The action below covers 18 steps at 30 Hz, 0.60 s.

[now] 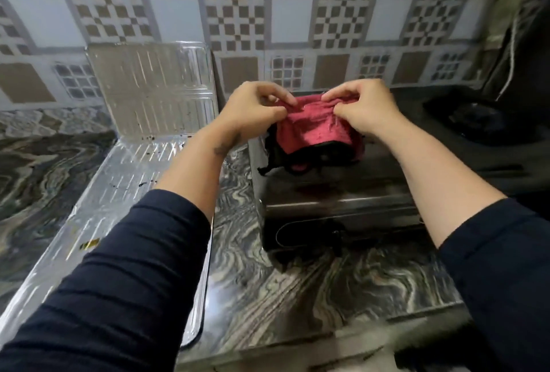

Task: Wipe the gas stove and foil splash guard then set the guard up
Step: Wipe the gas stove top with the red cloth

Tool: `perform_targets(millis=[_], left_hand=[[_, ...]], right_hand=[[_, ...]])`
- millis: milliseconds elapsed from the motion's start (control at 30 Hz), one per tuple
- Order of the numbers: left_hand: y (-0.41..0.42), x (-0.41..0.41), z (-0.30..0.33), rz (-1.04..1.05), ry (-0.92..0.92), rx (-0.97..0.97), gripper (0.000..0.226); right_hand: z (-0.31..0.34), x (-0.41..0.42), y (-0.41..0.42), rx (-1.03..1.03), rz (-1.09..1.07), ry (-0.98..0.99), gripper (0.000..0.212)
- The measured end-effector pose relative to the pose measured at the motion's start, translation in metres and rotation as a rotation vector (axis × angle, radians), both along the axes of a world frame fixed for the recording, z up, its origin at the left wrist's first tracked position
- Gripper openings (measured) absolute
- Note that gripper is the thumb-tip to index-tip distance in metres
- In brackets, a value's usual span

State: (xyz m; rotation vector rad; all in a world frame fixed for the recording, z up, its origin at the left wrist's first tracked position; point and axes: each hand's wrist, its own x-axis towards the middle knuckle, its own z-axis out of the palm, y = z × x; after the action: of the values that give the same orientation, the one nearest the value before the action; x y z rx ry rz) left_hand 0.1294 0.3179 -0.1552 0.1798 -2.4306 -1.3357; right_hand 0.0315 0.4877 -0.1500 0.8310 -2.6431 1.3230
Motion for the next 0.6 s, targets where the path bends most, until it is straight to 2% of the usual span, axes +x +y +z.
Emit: perform_targets(millis=[200, 267, 333, 400, 467, 600], left_hand=[[0.016, 0.012, -0.032, 0.02, -0.26, -0.035, 0.028], [0.019, 0.016, -0.047, 0.065, -0.328, -0.142, 0.03], [0.017, 0.021, -0.06, 0.082, -0.364, -0.247, 0.031], [0.011, 0.024, -0.073, 0.104, -0.327, -0.28, 0.026], [0.005, 0.027, -0.082, 0.169, -0.245, -0.23, 0.018], [0.003, 0.03, -0.091, 0.305, -0.127, -0.257, 0.023]], right_hand=[[-0.042, 0.009, 0.017, 0.195, 0.093, -0.106, 0.03], [-0.064, 0.012, 0.019, 0.291, 0.145, -0.022, 0.031], [-0.08, 0.019, 0.02, 0.428, 0.173, 0.202, 0.033], [-0.082, 0.025, 0.018, 0.379, 0.264, 0.443, 0.035], [-0.08, 0.027, 0.011, 0.292, 0.431, 0.535, 0.034], [-0.096, 0.035, -0.01, 0.388, 0.669, 0.305, 0.04]])
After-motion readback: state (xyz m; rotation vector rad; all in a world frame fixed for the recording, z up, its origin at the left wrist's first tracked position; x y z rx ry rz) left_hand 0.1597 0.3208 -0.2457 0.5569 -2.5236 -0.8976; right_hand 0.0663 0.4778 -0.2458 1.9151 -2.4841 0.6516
